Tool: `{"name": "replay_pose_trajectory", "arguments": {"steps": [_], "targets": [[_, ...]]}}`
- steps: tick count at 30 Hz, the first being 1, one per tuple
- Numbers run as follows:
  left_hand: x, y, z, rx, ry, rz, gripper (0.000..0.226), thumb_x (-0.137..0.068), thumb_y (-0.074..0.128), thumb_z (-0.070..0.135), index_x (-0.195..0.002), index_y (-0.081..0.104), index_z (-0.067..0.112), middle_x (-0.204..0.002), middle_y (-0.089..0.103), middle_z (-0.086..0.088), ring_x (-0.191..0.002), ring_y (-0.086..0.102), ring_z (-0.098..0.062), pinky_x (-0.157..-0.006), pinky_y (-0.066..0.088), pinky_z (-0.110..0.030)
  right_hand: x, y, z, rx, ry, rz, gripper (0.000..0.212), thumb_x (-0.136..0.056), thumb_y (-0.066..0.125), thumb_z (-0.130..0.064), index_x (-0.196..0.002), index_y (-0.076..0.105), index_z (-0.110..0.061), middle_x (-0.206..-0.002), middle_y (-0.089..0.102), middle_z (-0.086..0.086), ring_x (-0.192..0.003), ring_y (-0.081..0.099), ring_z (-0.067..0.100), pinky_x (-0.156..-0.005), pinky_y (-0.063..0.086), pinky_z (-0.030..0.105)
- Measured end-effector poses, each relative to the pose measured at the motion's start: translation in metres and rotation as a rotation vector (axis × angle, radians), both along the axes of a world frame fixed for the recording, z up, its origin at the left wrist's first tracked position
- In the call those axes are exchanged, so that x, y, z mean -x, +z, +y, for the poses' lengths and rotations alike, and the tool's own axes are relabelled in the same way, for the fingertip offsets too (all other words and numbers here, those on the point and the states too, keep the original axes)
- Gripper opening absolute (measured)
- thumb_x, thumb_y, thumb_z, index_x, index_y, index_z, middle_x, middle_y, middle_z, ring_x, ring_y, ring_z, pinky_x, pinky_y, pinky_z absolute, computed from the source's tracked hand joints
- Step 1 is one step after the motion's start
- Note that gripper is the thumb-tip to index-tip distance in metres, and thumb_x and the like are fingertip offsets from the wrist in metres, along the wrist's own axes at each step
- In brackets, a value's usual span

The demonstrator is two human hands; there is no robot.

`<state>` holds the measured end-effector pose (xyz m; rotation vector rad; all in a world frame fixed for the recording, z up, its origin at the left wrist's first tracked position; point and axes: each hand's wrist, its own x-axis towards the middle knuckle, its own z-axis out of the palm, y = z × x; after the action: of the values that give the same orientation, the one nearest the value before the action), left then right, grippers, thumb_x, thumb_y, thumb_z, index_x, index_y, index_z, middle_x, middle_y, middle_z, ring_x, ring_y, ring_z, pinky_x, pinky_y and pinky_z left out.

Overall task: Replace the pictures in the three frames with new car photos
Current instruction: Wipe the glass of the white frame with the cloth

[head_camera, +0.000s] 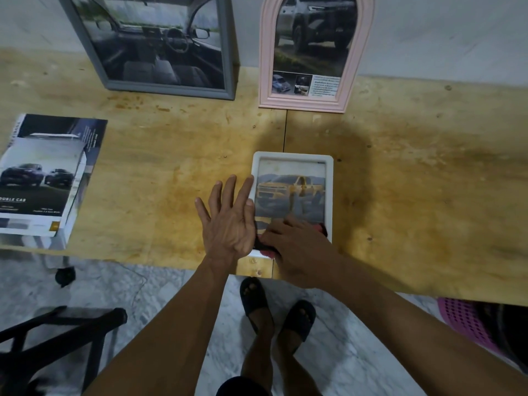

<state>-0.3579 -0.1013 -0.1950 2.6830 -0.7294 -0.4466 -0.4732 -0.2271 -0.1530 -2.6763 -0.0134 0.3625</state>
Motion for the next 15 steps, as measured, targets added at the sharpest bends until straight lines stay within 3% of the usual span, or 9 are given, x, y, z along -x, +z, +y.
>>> {"name": "replay_pose_trajectory", "arguments": {"steps": [2, 4, 6, 8, 10, 12, 15], "targets": [[-0.001, 0.002, 0.0, 0.002, -0.005, 0.006, 0.05, -0.106, 0.013, 0.047, -0.156, 0.008, 0.048, -0.167, 0.006, 0.012, -0.154, -0.006, -0.018, -0.119, -0.011, -0.059, -0.001, 0.012, -0.009, -0.108, 0.003, 0.088, 0.024, -0.095, 0.052, -0.023, -0.115, 0.063, -0.02, -0.11, 0.06, -0.003, -0.098, 0.05, 0.018, -0.084, 0.046, 0.039], [-0.002, 0.004, 0.0, 0.007, -0.015, 0.016, 0.05, -0.107, 0.013, 0.047, -0.156, 0.009, 0.047, -0.167, 0.007, 0.01, -0.154, -0.006, -0.019, -0.119, -0.01, -0.06, -0.004, 0.03, -0.025, -0.32, -0.108, 0.154, 0.024, -0.098, 0.05, -0.019, -0.117, 0.063, -0.022, -0.105, 0.061, -0.013, -0.091, 0.054, 0.008, -0.082, 0.048, 0.025], [-0.003, 0.006, -0.001, 0.012, -0.017, 0.037, 0.049, -0.106, 0.014, 0.046, -0.156, 0.011, 0.046, -0.167, 0.007, 0.009, -0.154, -0.006, -0.019, -0.119, -0.011, -0.061, -0.008, 0.042, -0.047, -0.451, -0.324, 0.062, 0.032, -0.1, 0.047, -0.014, -0.129, 0.056, -0.027, -0.099, 0.057, -0.021, -0.083, 0.055, -0.002, -0.074, 0.049, 0.013], [-0.003, 0.008, -0.003, 0.014, -0.01, 0.047, 0.05, -0.106, 0.014, 0.046, -0.156, 0.013, 0.045, -0.167, 0.009, 0.008, -0.153, -0.006, -0.02, -0.118, -0.011, -0.063, -0.015, 0.04, -0.07, -0.34, -0.47, -0.109, 0.034, -0.1, 0.042, -0.019, -0.133, 0.053, -0.023, -0.103, 0.061, -0.008, -0.09, 0.06, 0.01, -0.077, 0.052, 0.025], [-0.003, 0.009, -0.005, 0.01, -0.007, 0.052, 0.05, -0.105, 0.013, 0.049, -0.155, 0.014, 0.044, -0.167, 0.009, 0.007, -0.153, -0.006, -0.02, -0.117, -0.01, -0.064, -0.027, 0.027, -0.084, -0.112, -0.454, -0.197, 0.041, -0.098, 0.041, -0.022, -0.138, 0.05, -0.02, -0.121, 0.058, 0.004, -0.11, 0.052, 0.025, -0.089, 0.046, 0.038], [-0.002, 0.008, -0.005, -0.011, -0.012, 0.048, 0.053, -0.104, 0.012, 0.054, -0.156, 0.011, 0.044, -0.167, 0.008, 0.006, -0.153, -0.006, -0.021, -0.117, -0.009, -0.066, -0.04, 0.013, -0.09, 0.017, -0.403, -0.143, 0.045, -0.099, 0.044, -0.02, -0.144, 0.044, -0.021, -0.132, 0.052, 0.006, -0.12, 0.041, 0.028, -0.095, 0.042, 0.04], [0.0, 0.006, -0.007, -0.049, -0.02, 0.03, 0.055, -0.103, 0.014, 0.058, -0.156, 0.007, 0.044, -0.167, 0.005, 0.005, -0.154, -0.007, -0.023, -0.115, -0.008, -0.069, -0.048, -0.003, -0.086, 0.109, -0.349, -0.11, 0.044, -0.098, 0.05, -0.02, -0.141, 0.046, -0.02, -0.134, 0.05, 0.005, -0.121, 0.039, 0.027, -0.095, 0.045, 0.043]]}}
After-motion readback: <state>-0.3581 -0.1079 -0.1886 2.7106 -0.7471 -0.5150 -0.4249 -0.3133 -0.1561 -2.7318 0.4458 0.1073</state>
